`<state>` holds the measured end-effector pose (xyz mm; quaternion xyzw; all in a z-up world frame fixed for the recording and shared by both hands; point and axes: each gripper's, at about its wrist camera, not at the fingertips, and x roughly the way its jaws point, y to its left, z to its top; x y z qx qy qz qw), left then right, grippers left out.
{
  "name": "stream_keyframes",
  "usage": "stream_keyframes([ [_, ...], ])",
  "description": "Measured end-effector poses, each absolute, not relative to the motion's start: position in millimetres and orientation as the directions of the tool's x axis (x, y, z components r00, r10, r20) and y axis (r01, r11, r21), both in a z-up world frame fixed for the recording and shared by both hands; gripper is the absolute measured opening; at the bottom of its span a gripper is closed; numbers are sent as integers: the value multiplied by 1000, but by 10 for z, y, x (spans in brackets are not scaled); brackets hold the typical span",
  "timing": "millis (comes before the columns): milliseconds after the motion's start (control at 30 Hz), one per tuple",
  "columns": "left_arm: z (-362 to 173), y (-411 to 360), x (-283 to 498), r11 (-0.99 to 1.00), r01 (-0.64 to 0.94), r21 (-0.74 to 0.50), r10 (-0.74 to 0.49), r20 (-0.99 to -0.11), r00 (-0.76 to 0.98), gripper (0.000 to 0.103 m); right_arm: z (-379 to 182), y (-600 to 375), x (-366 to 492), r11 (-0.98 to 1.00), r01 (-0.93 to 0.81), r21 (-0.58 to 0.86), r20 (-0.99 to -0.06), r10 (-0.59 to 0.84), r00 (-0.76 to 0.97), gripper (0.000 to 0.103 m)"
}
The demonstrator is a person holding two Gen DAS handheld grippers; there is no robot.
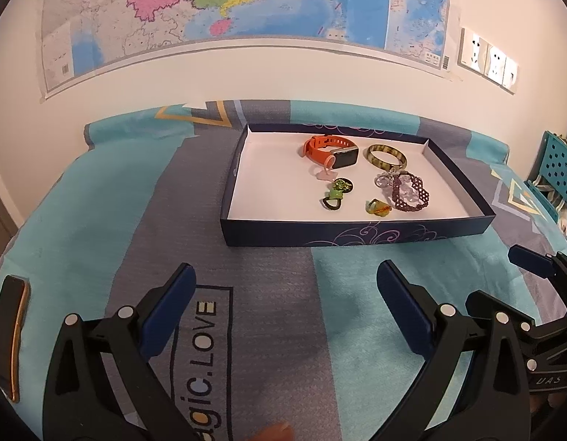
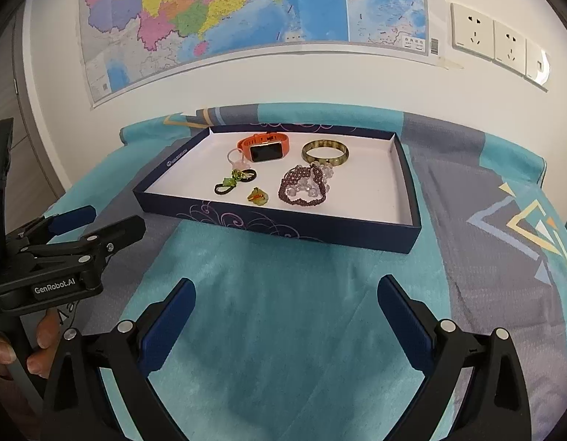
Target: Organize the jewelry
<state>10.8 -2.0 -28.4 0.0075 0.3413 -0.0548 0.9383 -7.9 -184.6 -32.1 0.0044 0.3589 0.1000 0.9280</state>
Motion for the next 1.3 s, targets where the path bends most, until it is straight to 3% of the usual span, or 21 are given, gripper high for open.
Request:
stream_keyframes([
  [1300, -285, -134, 15, 991, 132, 24, -87, -635, 767, 97, -379, -1890, -93, 983, -151, 103, -678, 180, 713, 96],
])
